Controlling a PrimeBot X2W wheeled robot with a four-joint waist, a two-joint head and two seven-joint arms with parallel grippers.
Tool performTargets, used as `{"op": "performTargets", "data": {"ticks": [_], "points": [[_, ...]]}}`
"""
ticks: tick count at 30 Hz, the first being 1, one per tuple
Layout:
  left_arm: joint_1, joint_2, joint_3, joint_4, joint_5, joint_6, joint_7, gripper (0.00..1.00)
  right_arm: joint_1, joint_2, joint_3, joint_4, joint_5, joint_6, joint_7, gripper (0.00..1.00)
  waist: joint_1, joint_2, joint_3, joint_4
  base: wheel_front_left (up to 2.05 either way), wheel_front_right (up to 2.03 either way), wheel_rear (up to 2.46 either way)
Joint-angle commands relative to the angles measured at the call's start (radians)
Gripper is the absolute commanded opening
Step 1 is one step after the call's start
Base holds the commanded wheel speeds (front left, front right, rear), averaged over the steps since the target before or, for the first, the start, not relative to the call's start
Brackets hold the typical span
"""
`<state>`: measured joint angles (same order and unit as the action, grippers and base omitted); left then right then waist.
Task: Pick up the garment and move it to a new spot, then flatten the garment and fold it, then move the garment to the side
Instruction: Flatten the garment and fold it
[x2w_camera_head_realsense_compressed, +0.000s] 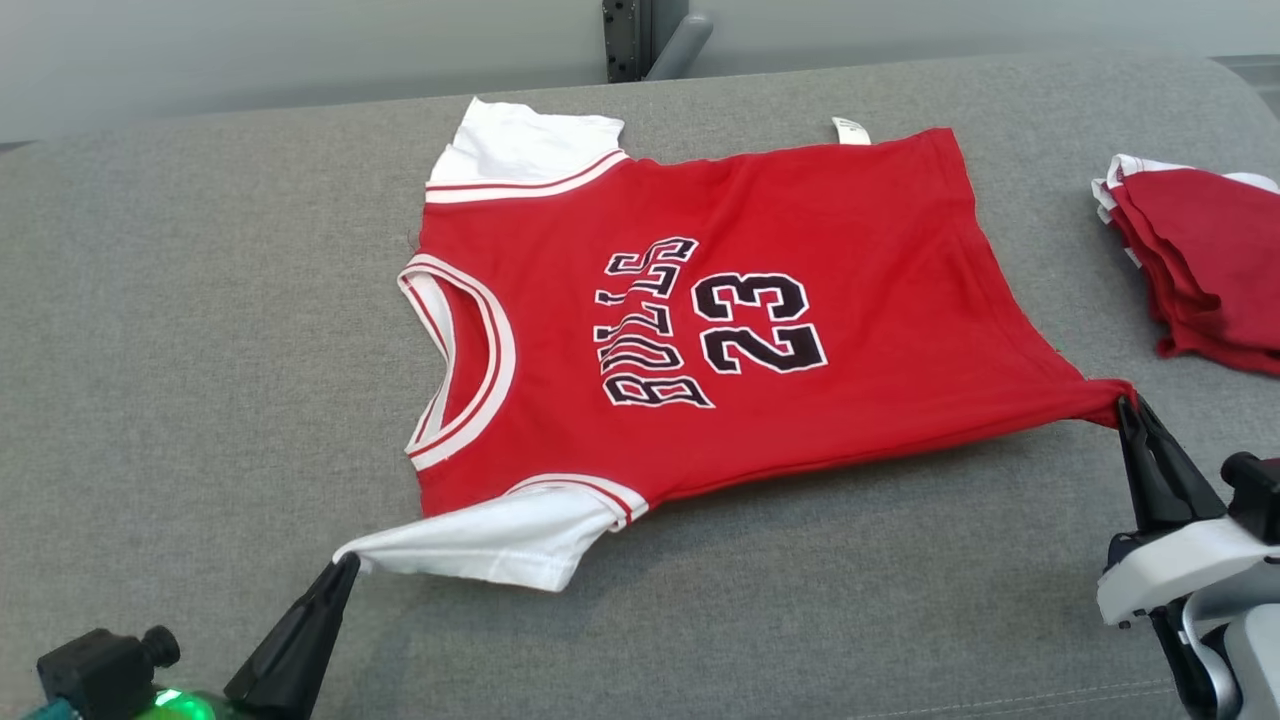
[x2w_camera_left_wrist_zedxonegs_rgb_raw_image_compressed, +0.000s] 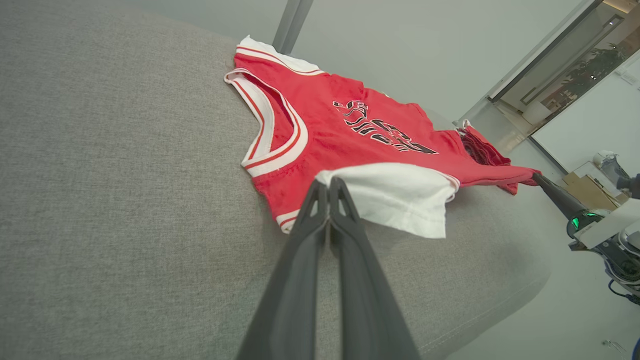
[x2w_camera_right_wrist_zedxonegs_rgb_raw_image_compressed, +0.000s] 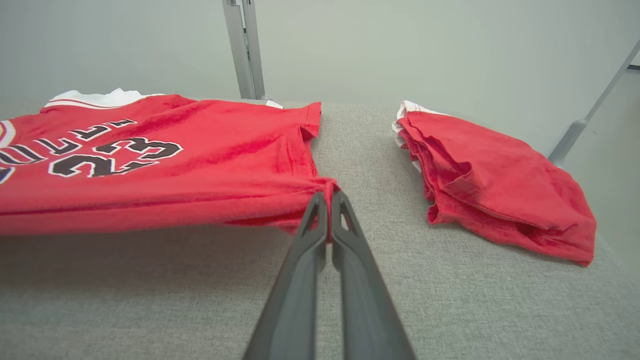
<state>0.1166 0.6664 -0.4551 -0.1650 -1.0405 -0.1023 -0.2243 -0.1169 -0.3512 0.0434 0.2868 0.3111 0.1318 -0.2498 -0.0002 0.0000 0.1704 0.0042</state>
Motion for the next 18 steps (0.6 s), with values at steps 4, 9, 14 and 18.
{"op": "performTargets", "data": {"ticks": [4,9,14,18], "points": [[-0.088,-0.032,-0.004,0.034,-0.001,0.012,0.023,0.0,-0.063,0.029,0.003,0.051,-0.02,-0.002,0.027,0.0,0.0002,0.0,0.022,-0.01,0.0,0.0,0.0],[-0.229,-0.078,-0.022,0.124,0.027,0.003,0.047,0.0,-0.158,0.073,-0.001,0.131,-0.051,-0.002,0.037,0.0,0.0002,0.0,0.056,-0.004,0.0,0.0,0.0],[-0.384,-0.128,-0.036,0.231,0.06,-0.013,0.031,0.0,-0.261,0.101,0.0,0.194,-0.08,-0.002,0.018,0.0,0.0002,0.0,0.105,0.003,0.0,0.0,0.0],[-0.487,-0.148,-0.041,0.302,0.094,-0.023,-0.003,0.0,-0.331,0.121,-0.017,0.235,-0.12,-0.002,0.001,0.0,0.0002,0.0,0.144,0.002,0.0,0.0,0.0]]}}
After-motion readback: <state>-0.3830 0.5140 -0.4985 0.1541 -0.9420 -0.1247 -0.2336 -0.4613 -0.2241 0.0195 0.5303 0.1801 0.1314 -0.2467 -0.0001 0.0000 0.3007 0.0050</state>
